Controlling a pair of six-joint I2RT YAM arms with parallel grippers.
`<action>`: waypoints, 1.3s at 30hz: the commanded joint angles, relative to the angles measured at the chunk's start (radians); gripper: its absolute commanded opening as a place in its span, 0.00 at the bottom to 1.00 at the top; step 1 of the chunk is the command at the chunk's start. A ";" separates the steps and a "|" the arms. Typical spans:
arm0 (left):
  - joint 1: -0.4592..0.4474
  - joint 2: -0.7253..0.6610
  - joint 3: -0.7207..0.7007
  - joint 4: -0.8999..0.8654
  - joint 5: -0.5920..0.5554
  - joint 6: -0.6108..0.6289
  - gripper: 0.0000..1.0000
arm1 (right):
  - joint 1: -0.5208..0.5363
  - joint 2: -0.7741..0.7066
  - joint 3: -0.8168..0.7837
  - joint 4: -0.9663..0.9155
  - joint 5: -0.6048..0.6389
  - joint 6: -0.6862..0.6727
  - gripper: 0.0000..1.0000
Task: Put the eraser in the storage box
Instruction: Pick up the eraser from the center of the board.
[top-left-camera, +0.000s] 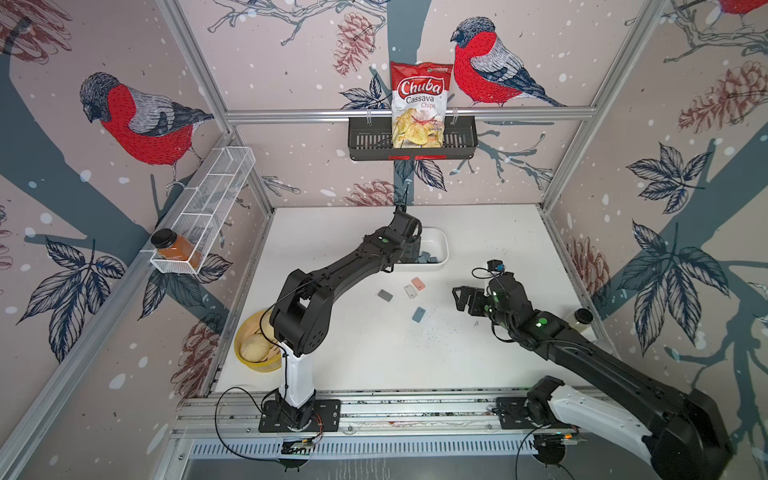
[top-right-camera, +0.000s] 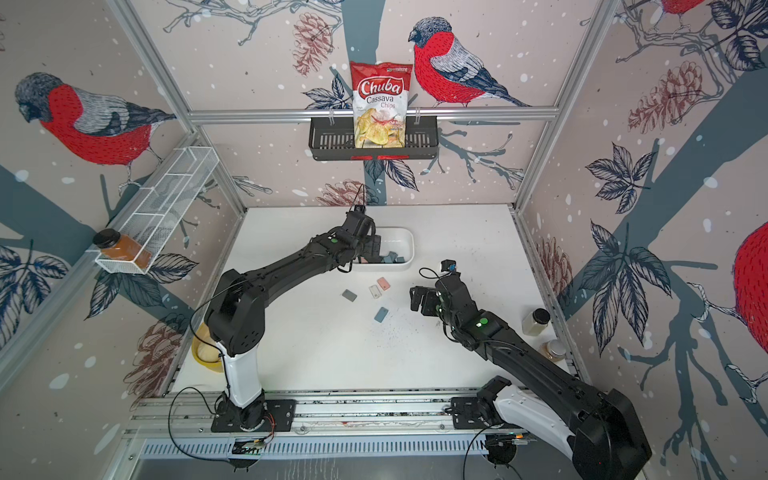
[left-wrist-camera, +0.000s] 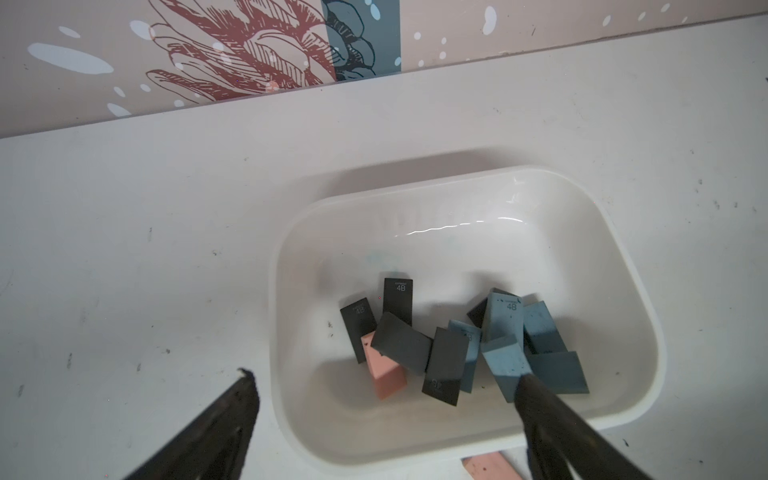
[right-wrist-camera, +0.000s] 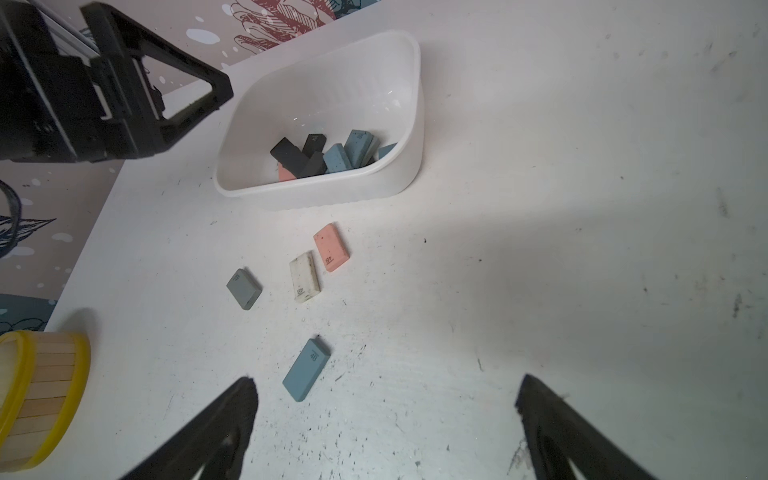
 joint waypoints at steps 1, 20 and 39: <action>0.022 -0.049 -0.002 -0.039 0.032 -0.028 0.97 | 0.038 0.015 0.002 0.040 0.010 0.021 1.00; 0.071 -0.265 -0.220 -0.068 0.012 -0.040 0.96 | 0.303 0.363 0.086 0.128 0.125 0.171 1.00; 0.125 -0.427 -0.428 0.076 -0.008 -0.063 0.96 | 0.374 0.633 0.201 0.125 0.171 0.278 0.98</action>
